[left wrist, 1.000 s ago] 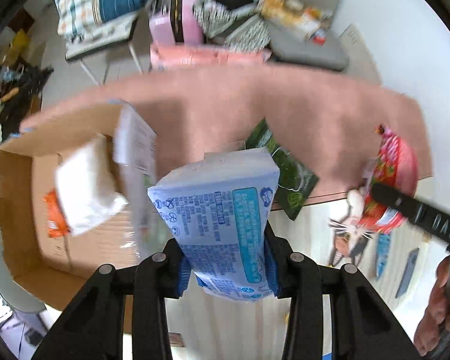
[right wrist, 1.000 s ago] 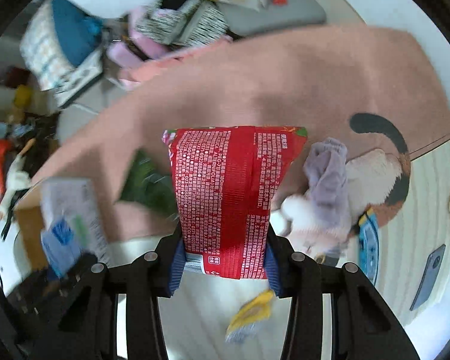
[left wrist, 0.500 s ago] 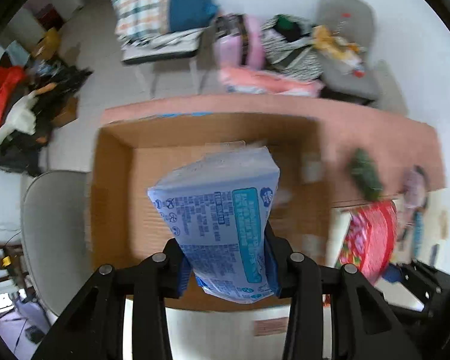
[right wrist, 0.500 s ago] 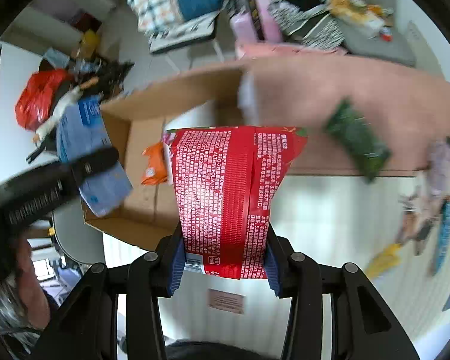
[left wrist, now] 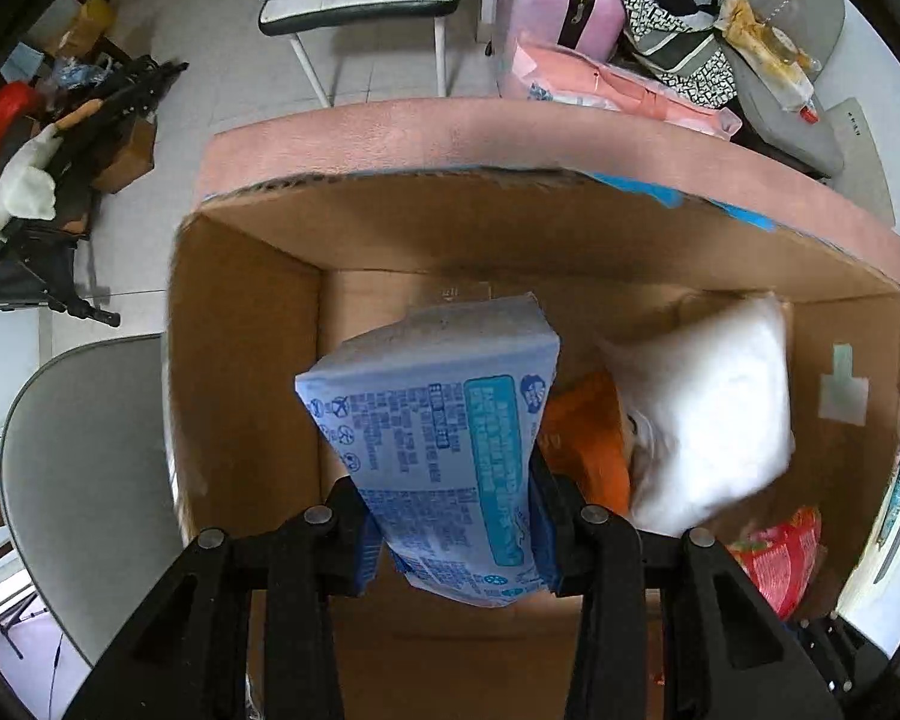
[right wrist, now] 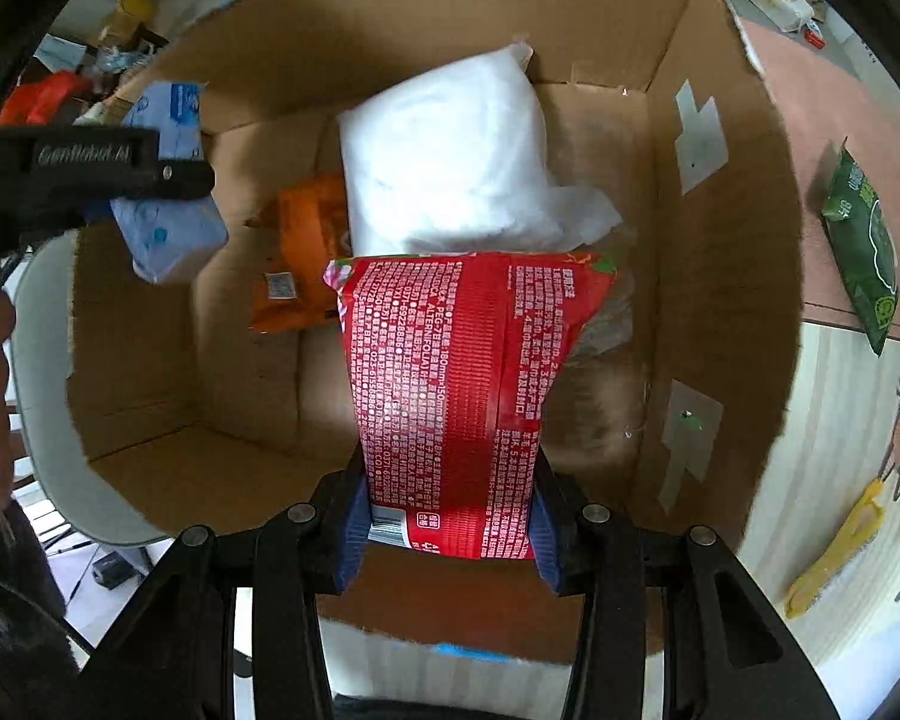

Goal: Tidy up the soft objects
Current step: 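Lower tissue pack and red bag into the box and open both tools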

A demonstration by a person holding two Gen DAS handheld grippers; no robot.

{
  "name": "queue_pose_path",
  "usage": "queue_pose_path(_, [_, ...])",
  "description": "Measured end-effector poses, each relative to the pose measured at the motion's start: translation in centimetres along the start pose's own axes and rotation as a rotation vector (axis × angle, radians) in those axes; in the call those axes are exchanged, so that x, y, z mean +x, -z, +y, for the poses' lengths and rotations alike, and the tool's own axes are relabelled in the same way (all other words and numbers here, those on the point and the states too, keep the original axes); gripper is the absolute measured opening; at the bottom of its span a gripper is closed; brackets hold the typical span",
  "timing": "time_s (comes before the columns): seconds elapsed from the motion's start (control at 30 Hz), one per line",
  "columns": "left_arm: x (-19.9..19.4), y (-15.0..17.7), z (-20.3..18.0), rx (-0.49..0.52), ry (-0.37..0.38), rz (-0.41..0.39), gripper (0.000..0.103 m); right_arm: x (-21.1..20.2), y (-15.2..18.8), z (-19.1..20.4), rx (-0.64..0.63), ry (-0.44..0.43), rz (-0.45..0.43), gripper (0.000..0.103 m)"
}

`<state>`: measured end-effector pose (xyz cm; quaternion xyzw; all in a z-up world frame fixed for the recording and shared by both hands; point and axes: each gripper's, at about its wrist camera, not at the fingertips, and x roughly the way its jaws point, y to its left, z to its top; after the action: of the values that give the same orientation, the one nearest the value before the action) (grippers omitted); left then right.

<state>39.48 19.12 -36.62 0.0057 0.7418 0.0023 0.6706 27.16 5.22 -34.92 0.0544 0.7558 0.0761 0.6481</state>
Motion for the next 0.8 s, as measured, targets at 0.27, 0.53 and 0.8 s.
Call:
queue_pose_path(0.27, [0.7, -1.6, 0.2, 0.011, 0.035, 0.048, 0.054, 1.2, -1.3, -1.2, 0.016, 0.015, 0.047, 0.083])
queue_pose_path(0.53, [-3.3, 0.5, 1.0, 0.020, 0.068, -0.036, 0.098, -1.0, -0.7, -1.3, 0.024, 0.054, -0.008, 0.103])
queue_pose_path(0.8, [-7.3, 7.0, 1.3, -0.005, 0.103, -0.141, 0.101, -4.8, 1.5, -1.9, 0.018, 0.125, -0.112, 0.103])
